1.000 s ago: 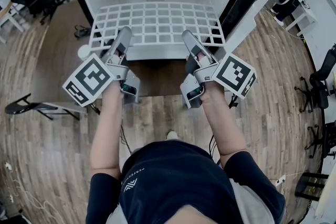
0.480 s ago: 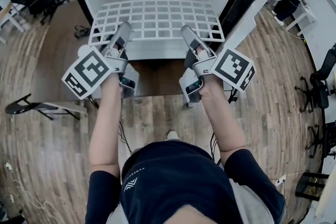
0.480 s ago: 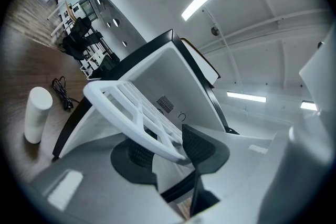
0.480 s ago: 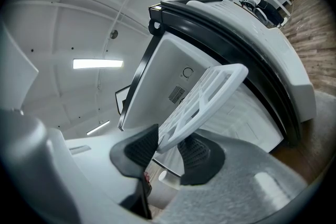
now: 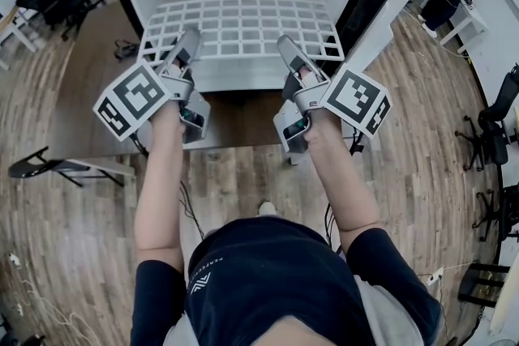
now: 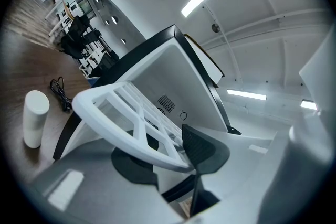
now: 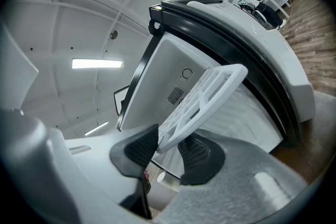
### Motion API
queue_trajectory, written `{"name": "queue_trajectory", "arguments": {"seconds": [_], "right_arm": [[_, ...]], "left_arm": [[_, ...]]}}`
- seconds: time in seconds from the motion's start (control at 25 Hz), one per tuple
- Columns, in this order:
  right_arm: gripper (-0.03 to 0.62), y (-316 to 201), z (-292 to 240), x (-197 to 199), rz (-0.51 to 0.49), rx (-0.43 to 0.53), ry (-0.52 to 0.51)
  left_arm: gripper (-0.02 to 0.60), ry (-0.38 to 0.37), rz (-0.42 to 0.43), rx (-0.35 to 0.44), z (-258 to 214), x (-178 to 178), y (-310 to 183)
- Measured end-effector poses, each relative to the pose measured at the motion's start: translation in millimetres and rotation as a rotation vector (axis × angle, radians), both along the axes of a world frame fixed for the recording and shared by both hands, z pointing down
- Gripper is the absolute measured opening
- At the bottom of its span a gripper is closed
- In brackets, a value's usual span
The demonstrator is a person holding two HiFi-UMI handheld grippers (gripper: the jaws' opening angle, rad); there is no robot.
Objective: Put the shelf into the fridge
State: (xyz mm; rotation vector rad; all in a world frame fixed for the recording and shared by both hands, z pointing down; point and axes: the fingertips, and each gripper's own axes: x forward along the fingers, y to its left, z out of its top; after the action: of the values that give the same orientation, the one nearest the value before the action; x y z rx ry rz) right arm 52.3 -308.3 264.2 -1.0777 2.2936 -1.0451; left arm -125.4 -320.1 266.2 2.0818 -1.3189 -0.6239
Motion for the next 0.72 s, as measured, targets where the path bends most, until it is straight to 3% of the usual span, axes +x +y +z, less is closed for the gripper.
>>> {"name": "queue_trajectory", "arguments": {"seconds": [0.72], "right_arm": [[0.134, -3.6, 1.7, -1.7, -0.002, 0.035, 0.012]], "left_arm": [[0.173, 0.006, -0.013, 0.037, 1.1, -0.4, -0.8]]}}
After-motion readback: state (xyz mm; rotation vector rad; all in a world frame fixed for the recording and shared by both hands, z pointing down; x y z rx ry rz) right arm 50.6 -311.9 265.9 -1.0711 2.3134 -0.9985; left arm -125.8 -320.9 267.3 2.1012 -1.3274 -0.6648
